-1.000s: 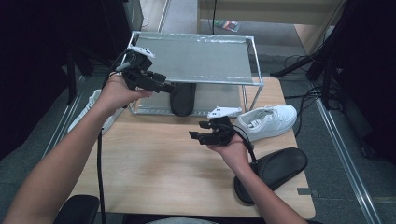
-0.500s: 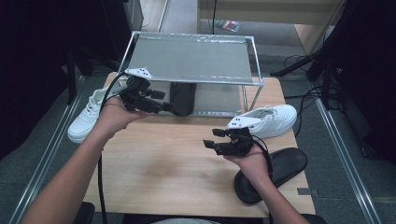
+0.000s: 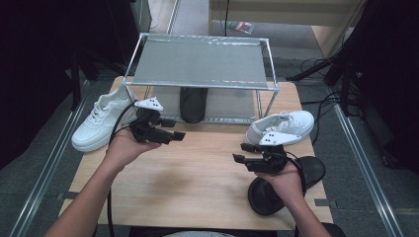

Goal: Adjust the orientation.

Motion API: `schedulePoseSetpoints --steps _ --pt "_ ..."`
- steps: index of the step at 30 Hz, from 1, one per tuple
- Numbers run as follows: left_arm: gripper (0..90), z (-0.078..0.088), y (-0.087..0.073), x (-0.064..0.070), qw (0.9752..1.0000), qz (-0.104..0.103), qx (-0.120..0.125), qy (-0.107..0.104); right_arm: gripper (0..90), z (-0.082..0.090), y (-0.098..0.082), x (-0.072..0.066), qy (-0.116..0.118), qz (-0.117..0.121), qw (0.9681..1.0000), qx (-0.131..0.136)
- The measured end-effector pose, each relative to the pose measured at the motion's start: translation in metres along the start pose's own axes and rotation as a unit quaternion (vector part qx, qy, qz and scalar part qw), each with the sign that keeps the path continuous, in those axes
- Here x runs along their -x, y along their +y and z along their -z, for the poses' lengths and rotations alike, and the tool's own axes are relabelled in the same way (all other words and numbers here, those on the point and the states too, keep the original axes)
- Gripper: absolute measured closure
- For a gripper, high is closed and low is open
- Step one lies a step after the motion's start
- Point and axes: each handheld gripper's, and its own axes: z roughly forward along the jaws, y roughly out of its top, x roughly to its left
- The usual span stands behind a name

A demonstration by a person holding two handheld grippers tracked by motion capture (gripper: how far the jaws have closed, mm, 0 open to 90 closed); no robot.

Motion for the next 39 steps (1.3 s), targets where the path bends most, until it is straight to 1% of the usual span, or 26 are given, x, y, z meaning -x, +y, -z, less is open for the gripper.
schedulePoseSetpoints --steps 2,4,7,9,11,13,15,16,17,19,20,21,23,25,27,28,29,30,32,36,37,39 --pt "34.8 -0.003 -0.009 0.002 1.0 0.003 0.002 -0.003 54.9 0.006 -0.003 0.001 -0.008 0.001 0.9999 0.007" --pt "35.2 -0.006 -0.016 0.004 1.0 0.002 0.0 -0.003 57.1 0.011 -0.008 0.003 -0.016 0.006 0.9998 0.0" --pt "35.7 -0.012 -0.026 0.007 1.0 0.005 0.001 -0.003 61.2 0.016 -0.015 0.006 -0.019 0.004 0.9998 -0.008" --pt "35.9 -0.016 -0.033 0.01 1.0 0.006 0.002 -0.005 62.0 0.019 -0.018 0.007 -0.019 0.001 0.9998 -0.01" --pt "37.0 -0.018 -0.037 0.013 1.0 0.001 0.008 0.002 63.6 0.022 -0.021 0.007 -0.022 -0.002 0.9997 -0.01" --pt "37.4 -0.02 -0.04 0.014 0.9999 -0.001 0.01 -0.001 66.9 0.024 -0.023 0.006 -0.024 -0.006 0.9997 -0.007" --pt "37.3 -0.022 -0.04 0.014 0.9999 0.005 0.008 -0.01 69.8 0.027 -0.025 0.006 -0.026 -0.002 0.9996 -0.007" --pt "37.3 -0.023 -0.04 0.014 0.9999 0.005 0.006 -0.011 72.3 0.028 -0.026 0.007 -0.027 -0.006 0.9996 -0.009" --pt "37.2 -0.025 -0.039 0.013 0.9999 0.005 0.003 -0.013 73.6 0.03 -0.027 0.008 -0.028 -0.017 0.9994 -0.012" --pt "37.2 -0.029 -0.037 0.013 0.9999 0.004 0.001 -0.015 78.6 0.034 -0.03 0.01 -0.031 -0.046 0.9983 -0.017" --pt "37.2 -0.03 -0.037 0.013 0.9999 0.004 0.0 -0.015 82.3 0.036 -0.032 0.011 -0.033 -0.055 0.9977 -0.02" --pt "37.2 -0.032 -0.036 0.013 0.9998 0.002 -0.003 -0.018 84.6 0.037 -0.034 0.011 -0.034 -0.056 0.9976 -0.023" --pt "37.2 -0.035 -0.034 0.014 0.9998 -0.005 -0.009 -0.017 89.5 0.041 -0.037 0.012 -0.041 -0.049 0.9976 -0.028" --pt "37.2 -0.04 -0.033 0.014 0.9996 -0.013 -0.017 -0.016 90.0 0.045 -0.04 0.011 -0.049 -0.043 0.9973 -0.033" --pt "37.3 -0.044 -0.033 0.013 0.9995 -0.014 -0.02 -0.022 90.0 0.049 -0.042 0.012 -0.055 -0.041 0.9971 -0.033" --pt "37.3 -0.046 -0.033 0.012 0.9994 -0.012 -0.02 -0.028 90.0 0.052 -0.044 0.012 -0.057 -0.042 0.9969 -0.034" --pt "37.3 -0.048 -0.033 0.009 0.9991 -0.004 -0.017 -0.038 90.0 0.054 -0.045 0.012 -0.057 -0.038 0.9971 -0.034" --pt "37.7 -0.048 -0.033 0.009 0.9991 -0.004 -0.017 -0.038 90.0 0.054 -0.045 0.012 -0.057 -0.038 0.9971 -0.034" --pt "37.8 -0.05 -0.032 0.008 0.999 0.003 -0.013 -0.043 90.0 0.064 -0.052 0.013 -0.058 -0.019 0.9976 -0.034" --pt "37.8 -0.052 -0.029 0.008 0.9989 -0.004 -0.014 -0.044 90.0 0.071 -0.06 0.017 -0.068 -0.018 0.9964 -0.047" --pt "37.8 -0.053 -0.029 0.008 0.999 -0.006 -0.014 -0.041 90.0 0.073 -0.062 0.018 -0.068 -0.019 0.9962 -0.051" --pt "37.8 -0.054 -0.027 0.008 0.9989 -0.01 -0.014 -0.043 90.0 0.077 -0.065 0.019 -0.069 -0.018 0.9957 -0.058"
